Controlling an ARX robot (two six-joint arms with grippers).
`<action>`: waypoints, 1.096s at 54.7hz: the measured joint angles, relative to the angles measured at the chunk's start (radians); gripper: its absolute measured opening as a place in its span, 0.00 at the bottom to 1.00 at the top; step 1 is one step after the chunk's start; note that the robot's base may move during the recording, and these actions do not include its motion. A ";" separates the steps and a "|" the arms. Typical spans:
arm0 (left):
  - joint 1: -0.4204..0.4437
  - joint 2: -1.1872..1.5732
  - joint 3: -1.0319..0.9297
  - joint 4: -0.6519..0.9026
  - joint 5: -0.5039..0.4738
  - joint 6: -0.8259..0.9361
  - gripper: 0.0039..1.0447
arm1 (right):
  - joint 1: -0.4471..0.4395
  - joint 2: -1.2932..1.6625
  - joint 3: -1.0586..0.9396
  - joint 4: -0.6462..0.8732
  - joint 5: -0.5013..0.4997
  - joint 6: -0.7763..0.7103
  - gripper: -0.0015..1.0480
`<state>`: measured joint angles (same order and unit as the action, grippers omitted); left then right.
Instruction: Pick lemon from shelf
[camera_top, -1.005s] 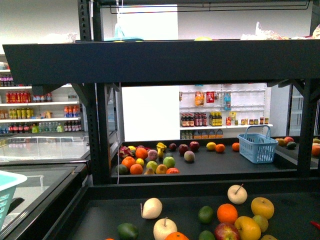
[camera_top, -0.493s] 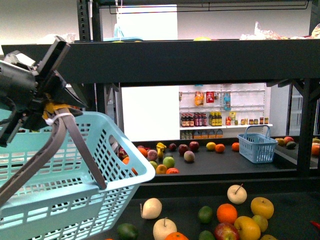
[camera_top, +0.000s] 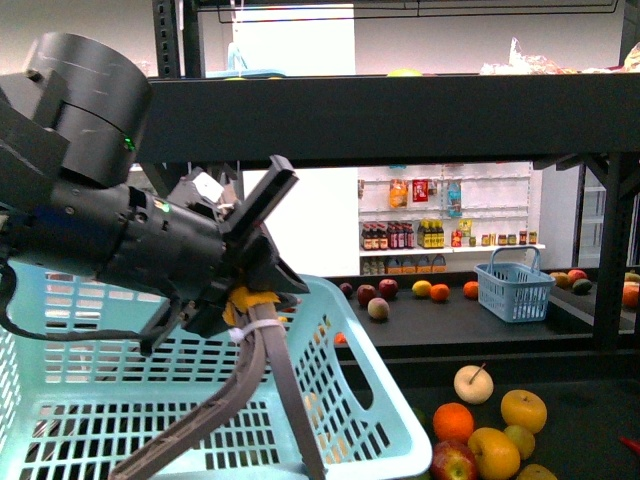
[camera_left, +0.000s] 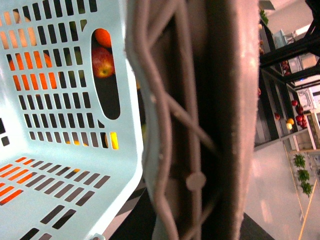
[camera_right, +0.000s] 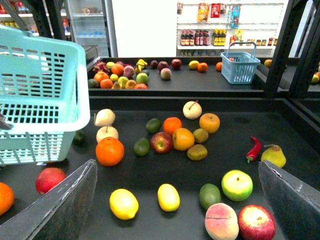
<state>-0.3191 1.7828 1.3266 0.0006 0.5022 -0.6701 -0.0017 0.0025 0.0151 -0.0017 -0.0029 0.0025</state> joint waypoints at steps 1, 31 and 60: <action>-0.005 0.006 0.002 0.000 0.000 0.000 0.12 | 0.000 0.000 0.000 0.000 0.000 0.000 0.93; -0.085 0.071 0.050 0.018 -0.024 0.012 0.12 | -0.042 0.514 0.162 -0.007 0.033 0.068 0.93; -0.085 0.071 0.050 0.018 -0.026 0.015 0.12 | -0.155 1.923 0.713 0.340 -0.194 -0.243 0.93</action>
<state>-0.4038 1.8538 1.3769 0.0189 0.4759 -0.6548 -0.1566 1.9255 0.7277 0.3386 -0.1967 -0.2405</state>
